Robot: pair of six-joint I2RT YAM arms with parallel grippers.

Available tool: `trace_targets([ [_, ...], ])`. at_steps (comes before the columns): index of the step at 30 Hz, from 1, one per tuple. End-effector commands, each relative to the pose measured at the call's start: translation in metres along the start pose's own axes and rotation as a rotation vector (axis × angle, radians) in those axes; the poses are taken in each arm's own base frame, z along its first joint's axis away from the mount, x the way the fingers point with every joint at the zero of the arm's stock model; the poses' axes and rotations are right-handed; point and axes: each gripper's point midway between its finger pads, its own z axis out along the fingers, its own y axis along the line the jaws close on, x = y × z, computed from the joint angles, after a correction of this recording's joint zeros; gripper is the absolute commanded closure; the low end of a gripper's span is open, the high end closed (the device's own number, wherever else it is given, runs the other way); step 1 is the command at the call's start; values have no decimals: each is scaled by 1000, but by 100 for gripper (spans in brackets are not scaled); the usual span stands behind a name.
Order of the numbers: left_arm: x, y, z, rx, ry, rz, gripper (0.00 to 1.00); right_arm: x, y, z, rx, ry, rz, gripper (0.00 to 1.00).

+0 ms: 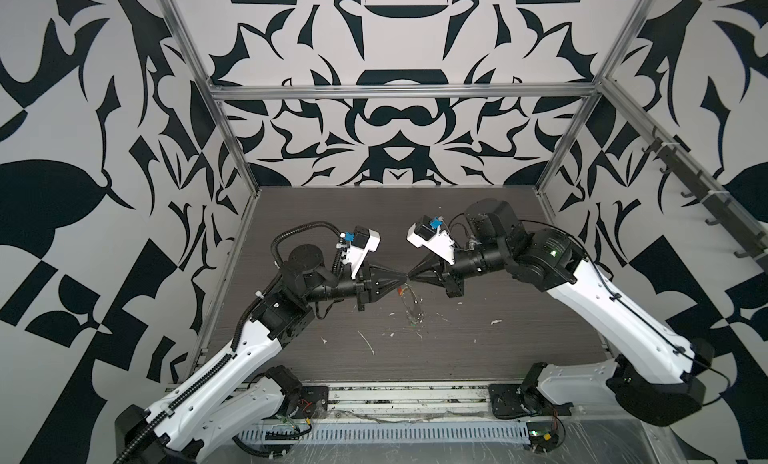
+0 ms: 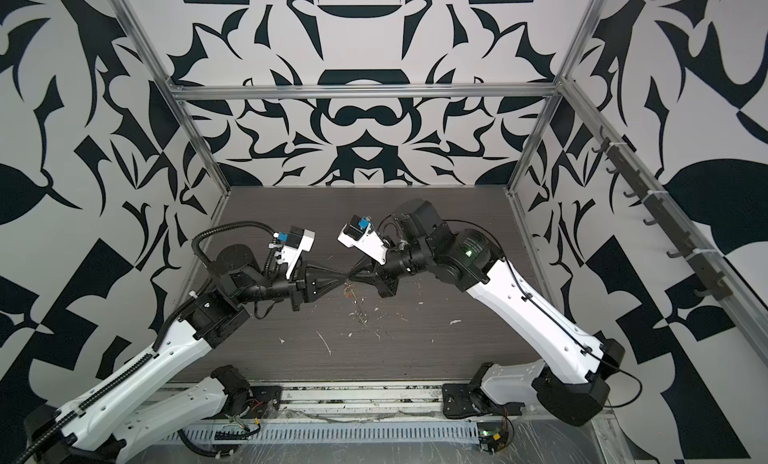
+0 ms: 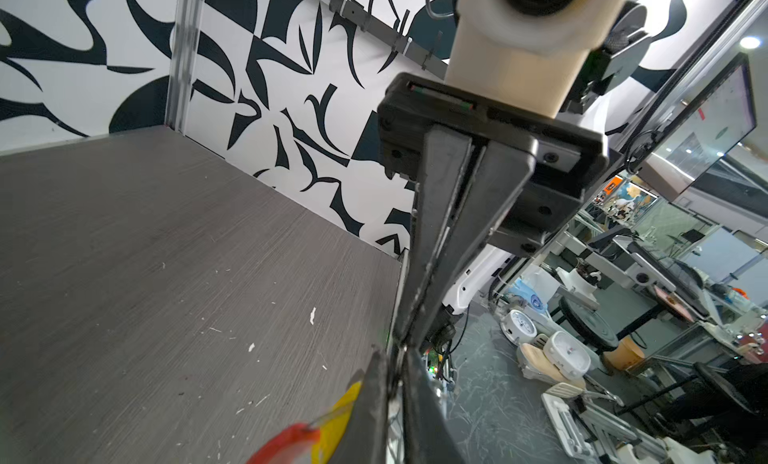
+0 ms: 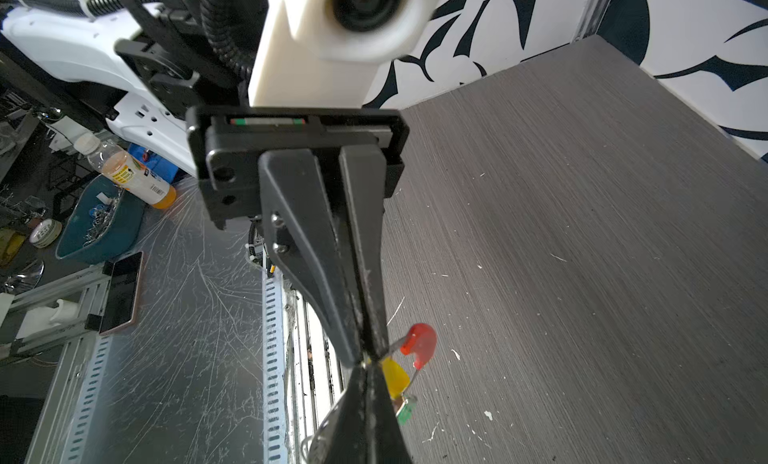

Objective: Remove the keys from the keyring

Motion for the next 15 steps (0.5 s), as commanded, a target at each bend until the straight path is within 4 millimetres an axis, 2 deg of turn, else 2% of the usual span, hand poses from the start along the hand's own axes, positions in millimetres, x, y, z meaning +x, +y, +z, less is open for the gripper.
trace_targets([
  [1, -10, -9, 0, 31, -25, 32, 94, -27, 8, -12, 2, -97, -58, 100],
  [4, -12, -8, 0, 29, -42, 34, 100, -31, 9, -13, 0, -118, -56, 100],
  [6, -14, -6, -1, 22, -64, 41, 100, -35, 6, -15, 24, -148, -49, 100],
  [11, -27, -8, -7, -1, -156, 92, 100, -47, 9, -27, 43, -278, -49, 67],
  [15, -41, -10, -14, -17, -246, 137, 100, -57, 11, -39, 59, -423, -38, 57],
])
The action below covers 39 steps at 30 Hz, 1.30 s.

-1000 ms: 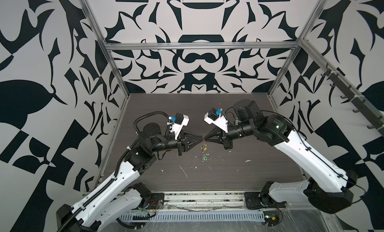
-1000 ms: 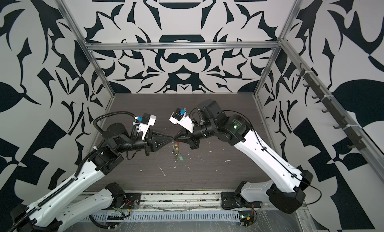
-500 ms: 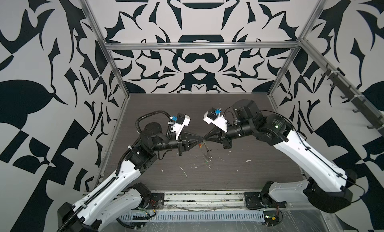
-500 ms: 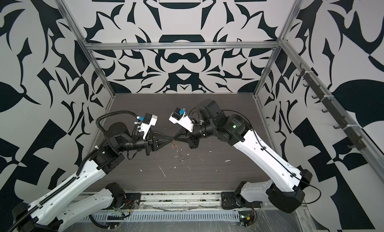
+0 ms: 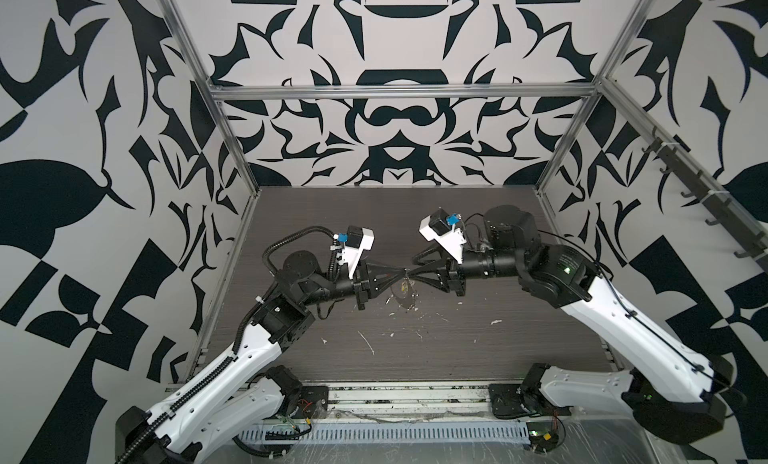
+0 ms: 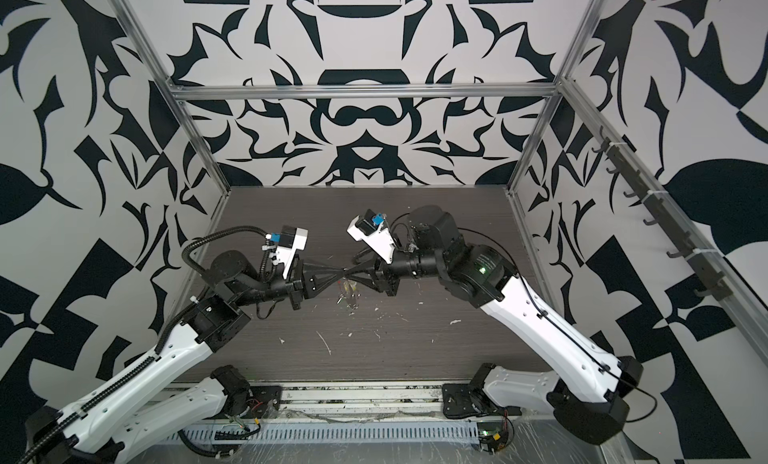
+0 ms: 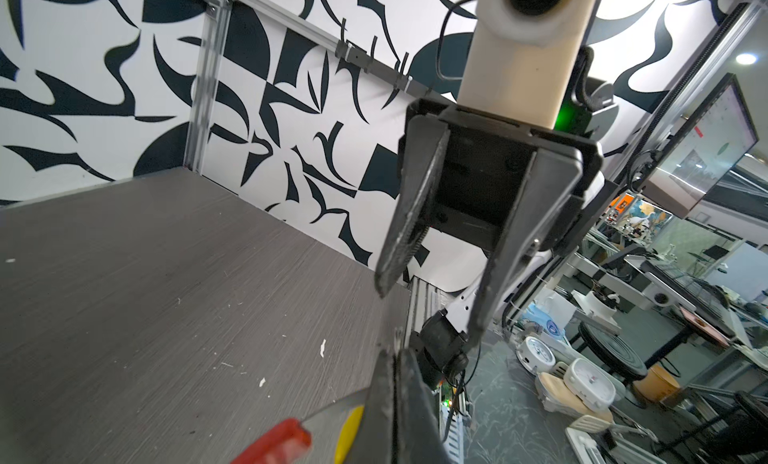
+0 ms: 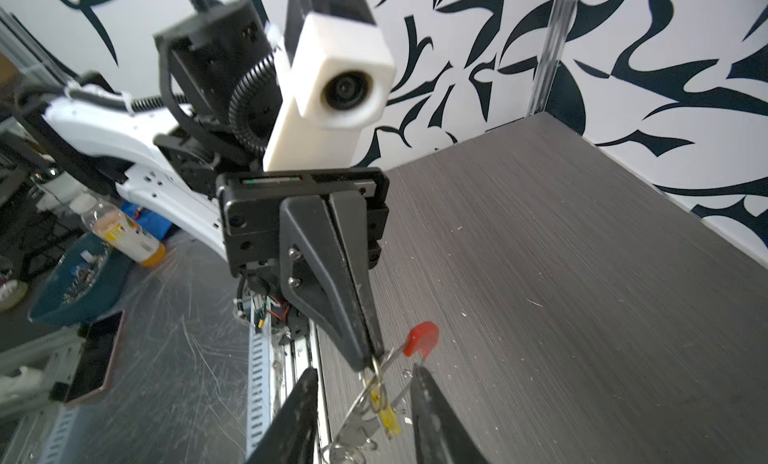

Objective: Remove the keys from the keyring

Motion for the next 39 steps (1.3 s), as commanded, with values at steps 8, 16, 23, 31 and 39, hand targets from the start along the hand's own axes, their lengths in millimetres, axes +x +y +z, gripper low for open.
trace_targets([
  [8, -51, -21, -13, 34, -255, 127, 100, -46, 5, -13, -19, -354, 34, 56],
  [16, -61, -26, -12, 81, -311, 118, 100, -53, 6, -6, -83, -421, 86, 60],
  [23, -60, -24, -13, 72, -319, 115, 100, -57, 8, -11, -96, -459, 93, 71],
  [31, -60, -22, -13, 70, -324, 109, 100, -57, 11, -6, -127, -441, 100, 97],
  [39, -55, -21, -13, 55, -290, 80, 74, -48, 11, -6, -88, -332, 87, 100],
])
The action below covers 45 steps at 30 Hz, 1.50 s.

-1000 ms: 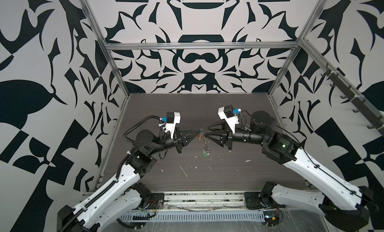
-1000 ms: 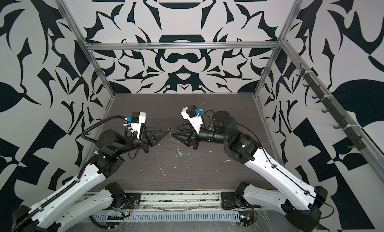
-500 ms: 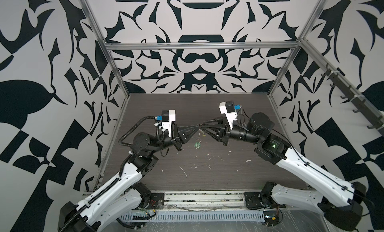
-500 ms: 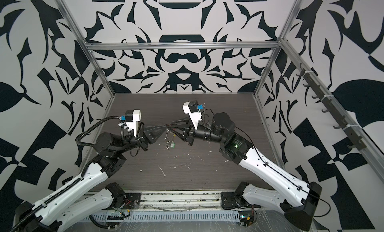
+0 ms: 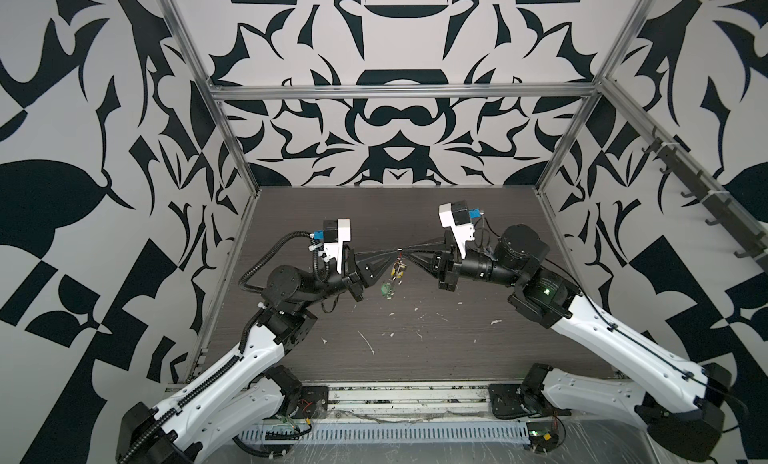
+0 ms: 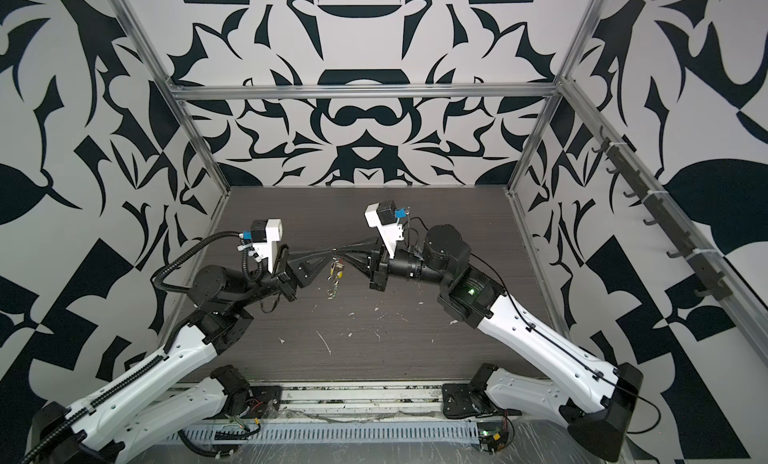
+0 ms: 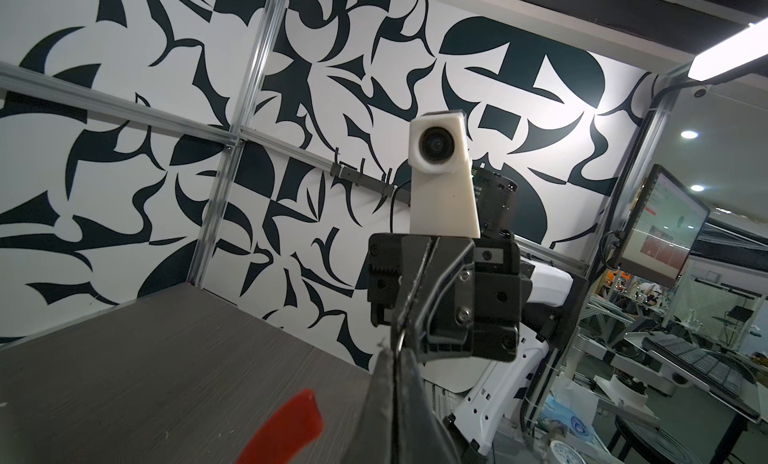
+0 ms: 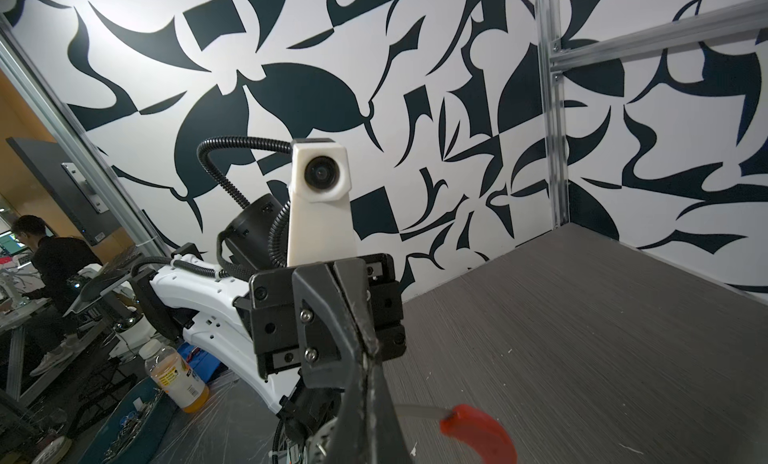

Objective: Remove the keys from the keyring

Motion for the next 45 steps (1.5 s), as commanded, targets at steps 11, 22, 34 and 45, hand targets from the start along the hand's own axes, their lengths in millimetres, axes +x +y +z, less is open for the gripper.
trace_targets([
  [11, 27, -10, -18, -59, 222, 2, 56, 35, 10, -19, 12, 441, -142, 100],
  [22, 51, -1, -8, -36, 351, -97, 69, 42, 4, -15, 8, 578, -149, 100],
  [34, 55, 2, -8, -43, 365, -100, 69, 36, 1, -10, 34, 563, -166, 100],
  [45, 53, -4, -6, -6, 363, -100, 80, 34, 6, -7, 22, 557, -174, 100],
])
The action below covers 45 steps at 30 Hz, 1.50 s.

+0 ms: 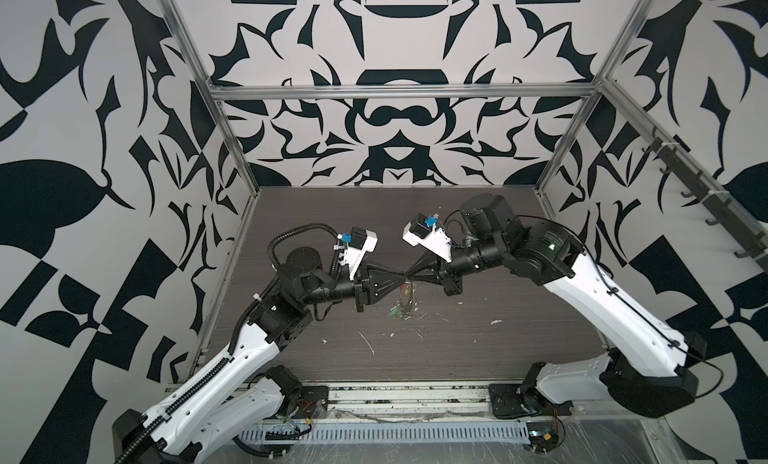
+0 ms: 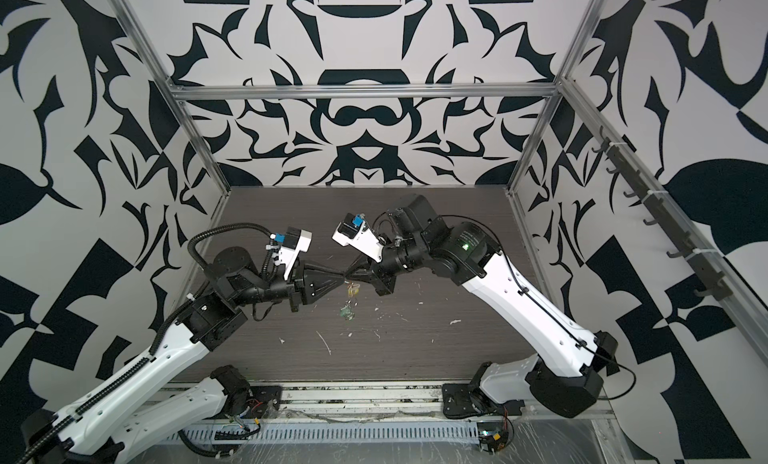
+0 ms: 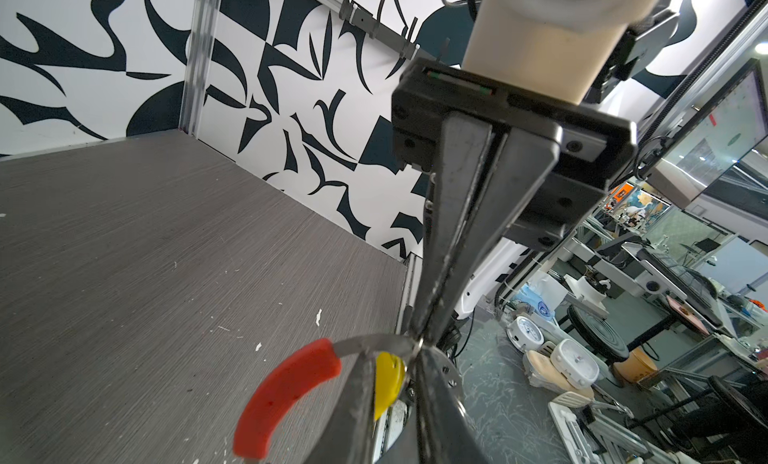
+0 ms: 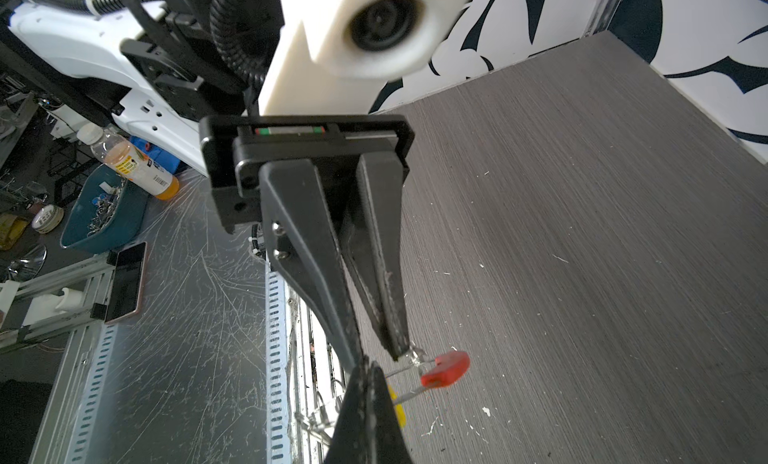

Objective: Remove the keys from the keyring

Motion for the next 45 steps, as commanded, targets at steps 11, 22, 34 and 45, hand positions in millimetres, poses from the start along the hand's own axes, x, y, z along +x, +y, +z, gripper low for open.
trace_targets([
  [11, -16, -12, -1, 41, -49, 47, 100, -28, 13, -2, 3, -90, -60, 100],
  [22, -52, -8, -27, -104, -307, 243, 100, -56, -4, -42, 219, -455, -29, 56],
  [34, -65, -17, -29, -84, -350, 302, 100, -36, -42, -57, 455, -499, 48, 54],
  [45, -66, -9, -25, -108, -343, 261, 100, -47, -17, -21, 255, -455, 39, 54],
])
